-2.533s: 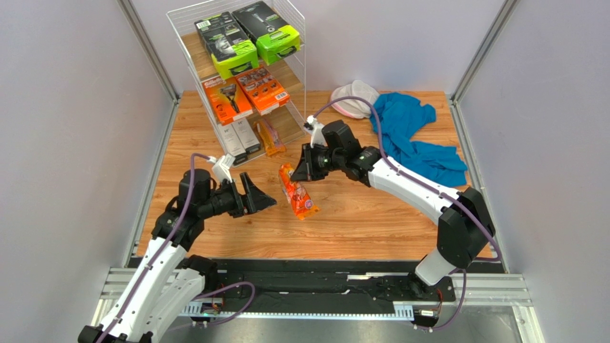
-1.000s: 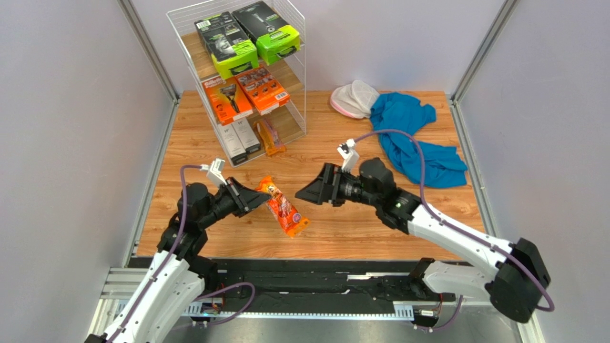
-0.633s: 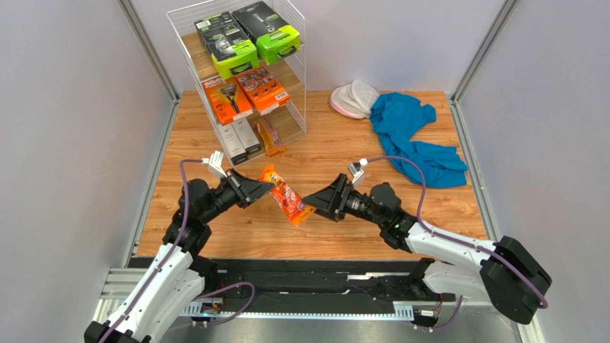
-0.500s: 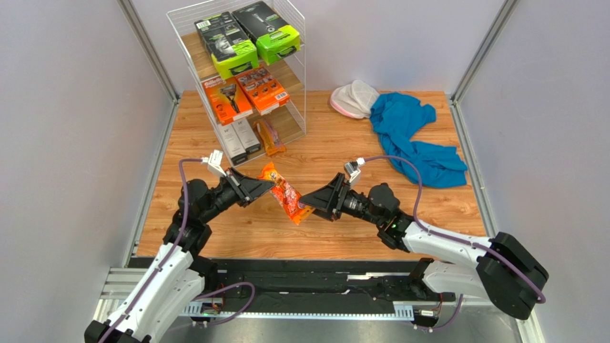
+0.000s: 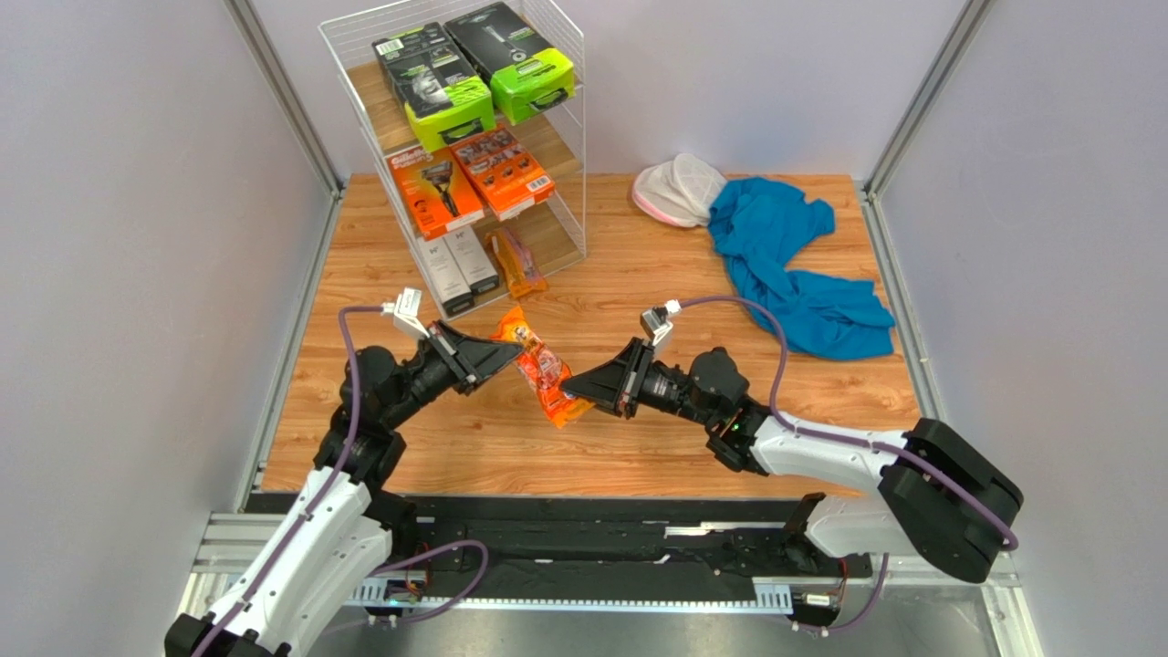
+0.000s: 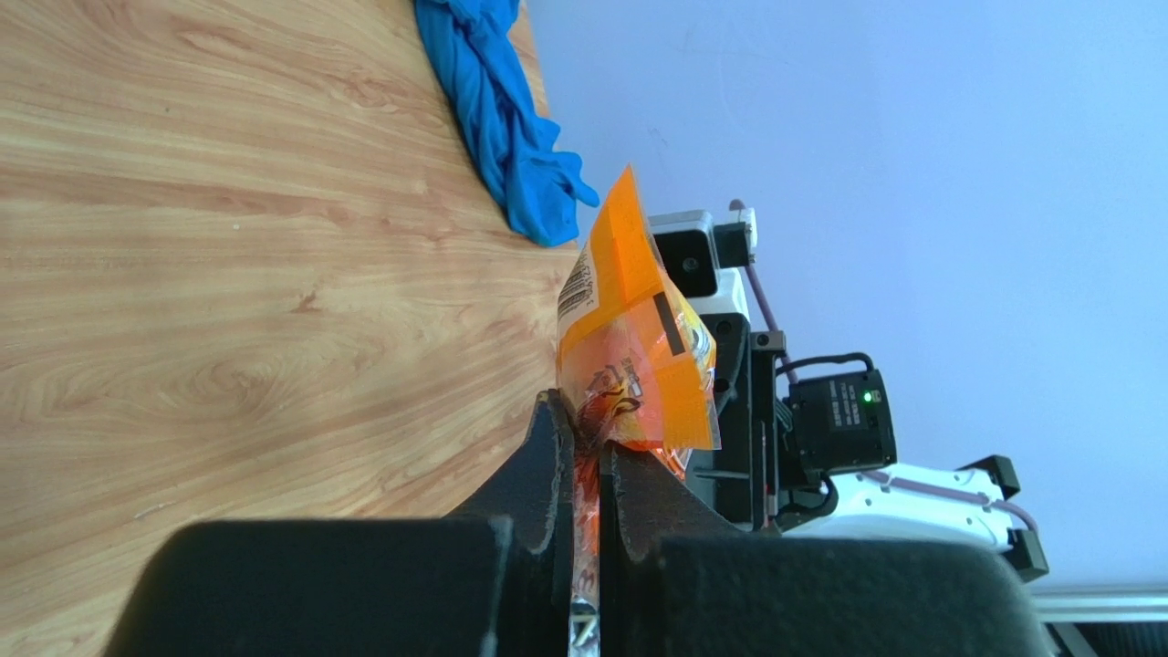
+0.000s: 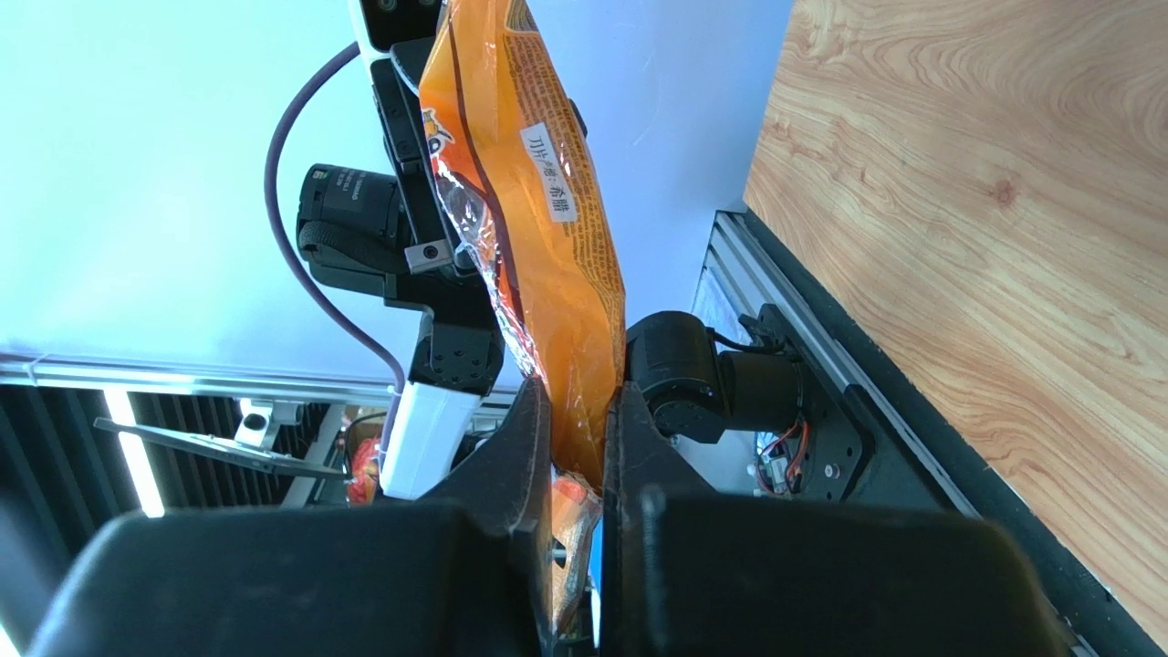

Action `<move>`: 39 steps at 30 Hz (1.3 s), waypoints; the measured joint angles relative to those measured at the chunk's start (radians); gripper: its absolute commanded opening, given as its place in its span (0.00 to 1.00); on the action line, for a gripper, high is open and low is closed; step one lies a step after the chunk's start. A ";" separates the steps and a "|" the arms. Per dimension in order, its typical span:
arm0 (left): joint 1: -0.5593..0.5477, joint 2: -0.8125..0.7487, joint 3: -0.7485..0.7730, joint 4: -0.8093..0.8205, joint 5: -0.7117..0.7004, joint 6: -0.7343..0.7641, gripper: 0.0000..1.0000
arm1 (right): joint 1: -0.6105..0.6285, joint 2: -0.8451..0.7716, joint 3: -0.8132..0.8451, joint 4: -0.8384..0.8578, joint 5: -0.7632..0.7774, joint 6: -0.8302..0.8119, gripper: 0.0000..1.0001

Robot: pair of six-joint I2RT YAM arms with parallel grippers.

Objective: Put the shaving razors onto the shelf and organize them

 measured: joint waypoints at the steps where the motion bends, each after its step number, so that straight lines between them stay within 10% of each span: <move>1: 0.001 -0.001 -0.001 0.000 0.000 0.000 0.16 | 0.000 0.002 0.000 0.000 0.001 0.001 0.00; 4: 0.002 -0.003 -0.002 -0.001 0.000 0.009 0.74 | 0.001 0.000 0.002 -0.009 0.002 -0.002 0.00; 9: -0.002 -0.005 0.010 -0.077 0.003 0.051 0.87 | 0.007 -0.048 0.023 -0.097 0.010 -0.037 0.00; 21: -0.003 -0.064 0.178 -0.532 -0.149 0.206 0.89 | -0.093 -0.080 0.156 -0.482 0.024 -0.226 0.00; 39: -0.003 -0.239 0.161 -0.816 -0.184 0.266 0.89 | -0.330 0.603 0.735 -0.531 -0.160 -0.328 0.00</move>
